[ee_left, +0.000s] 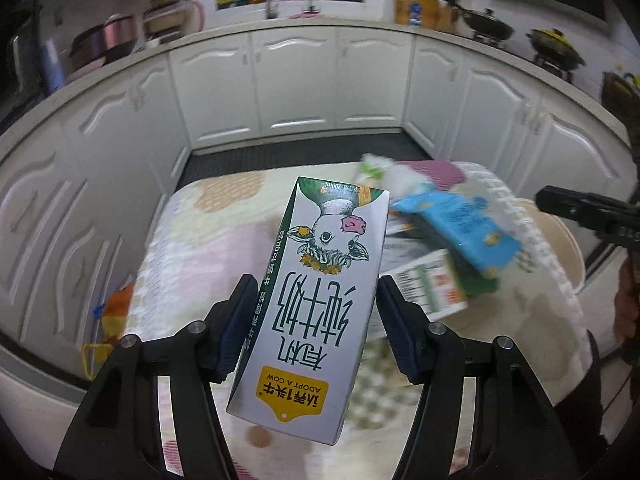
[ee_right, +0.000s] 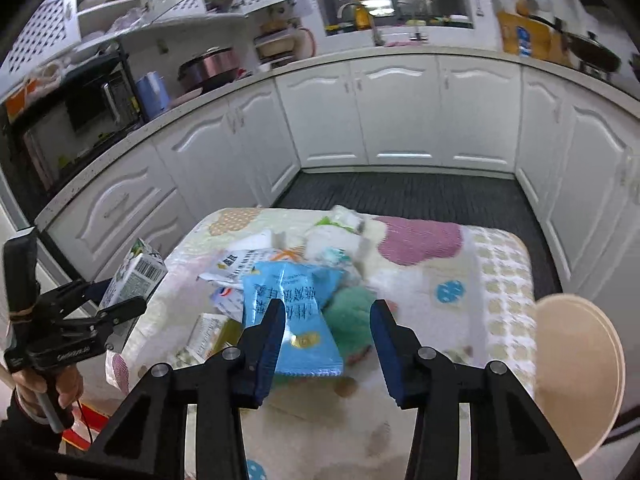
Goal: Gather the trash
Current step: 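Carry the blue snack bag in the right tool over the beige bin while the left tool holds the carton, then open the left tool to drop the milk carton into the beige bin while the right tool drops the bag, then move both tools back over the table toward the remaining trash, then grasp the green-white medicine box with the left tool while the right tool grasps the green towel, then carry the green towel in the right tool over the beige bin while the left tool holds the box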
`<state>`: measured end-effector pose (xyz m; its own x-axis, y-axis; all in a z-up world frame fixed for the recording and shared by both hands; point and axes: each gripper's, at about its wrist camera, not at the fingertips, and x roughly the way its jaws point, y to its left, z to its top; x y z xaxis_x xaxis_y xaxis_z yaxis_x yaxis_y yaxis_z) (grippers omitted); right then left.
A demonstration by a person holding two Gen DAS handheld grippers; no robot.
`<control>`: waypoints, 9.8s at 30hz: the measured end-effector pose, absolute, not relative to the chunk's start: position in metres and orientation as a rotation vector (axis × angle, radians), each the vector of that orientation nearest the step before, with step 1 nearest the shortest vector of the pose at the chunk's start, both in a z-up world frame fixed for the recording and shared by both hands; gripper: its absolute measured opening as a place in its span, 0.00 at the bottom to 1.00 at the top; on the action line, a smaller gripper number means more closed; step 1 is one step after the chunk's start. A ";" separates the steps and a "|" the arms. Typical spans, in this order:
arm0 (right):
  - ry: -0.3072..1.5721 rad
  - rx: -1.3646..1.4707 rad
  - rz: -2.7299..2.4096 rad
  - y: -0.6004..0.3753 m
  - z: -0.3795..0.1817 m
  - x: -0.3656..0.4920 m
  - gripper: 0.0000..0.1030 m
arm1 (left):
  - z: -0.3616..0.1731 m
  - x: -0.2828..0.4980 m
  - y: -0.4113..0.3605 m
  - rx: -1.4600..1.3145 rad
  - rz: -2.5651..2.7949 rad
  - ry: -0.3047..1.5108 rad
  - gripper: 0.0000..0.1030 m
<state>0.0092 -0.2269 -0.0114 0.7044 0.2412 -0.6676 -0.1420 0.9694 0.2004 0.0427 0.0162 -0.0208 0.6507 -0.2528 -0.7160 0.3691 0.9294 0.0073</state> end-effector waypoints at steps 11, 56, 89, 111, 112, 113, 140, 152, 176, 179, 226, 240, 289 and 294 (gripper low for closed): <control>0.785 0.159 0.206 -0.227 -0.013 0.007 0.78 | -0.015 0.030 -0.025 0.192 -0.406 0.771 0.58; 0.826 0.307 -0.159 -0.397 -0.035 -0.060 0.47 | -0.029 0.013 -0.237 0.232 -0.657 0.815 0.57; 0.951 0.472 -0.344 -0.484 -0.114 -0.064 0.71 | -0.069 0.046 -0.350 0.147 -0.745 0.934 0.68; 0.908 0.375 -0.243 -0.417 -0.075 -0.067 0.75 | -0.044 0.023 -0.266 0.184 -0.598 0.850 0.68; 0.906 0.370 -0.235 -0.412 -0.073 -0.065 0.76 | -0.044 0.021 -0.260 0.182 -0.592 0.850 0.68; 0.905 0.365 -0.227 -0.408 -0.071 -0.064 0.76 | -0.043 0.020 -0.253 0.178 -0.585 0.851 0.68; 0.899 0.272 -0.035 -0.306 -0.053 -0.031 0.78 | -0.068 0.023 0.017 -0.014 -0.182 0.964 0.68; 0.949 0.245 0.101 -0.239 -0.060 0.008 0.78 | -0.071 0.018 0.065 -0.185 -0.147 0.979 0.68; 1.004 0.206 0.124 -0.221 -0.070 0.036 0.78 | -0.091 0.088 0.097 -0.311 -0.048 1.044 0.68; 1.005 0.219 0.129 -0.222 -0.072 0.039 0.78 | -0.086 0.083 0.090 -0.340 -0.093 1.042 0.68; 1.000 0.474 0.229 -0.222 -0.094 0.070 0.66 | -0.090 0.057 0.053 -0.183 -0.146 1.049 0.58; 0.918 0.441 0.280 -0.242 -0.077 0.025 0.28 | -0.109 0.066 0.051 -0.178 -0.120 1.066 0.54; 0.753 0.556 -0.101 -0.445 -0.046 -0.087 0.28 | -0.036 0.038 -0.252 0.154 -0.596 0.926 0.52; 0.762 0.556 -0.137 -0.460 -0.052 -0.086 0.28 | -0.043 0.046 -0.280 0.146 -0.637 0.950 0.52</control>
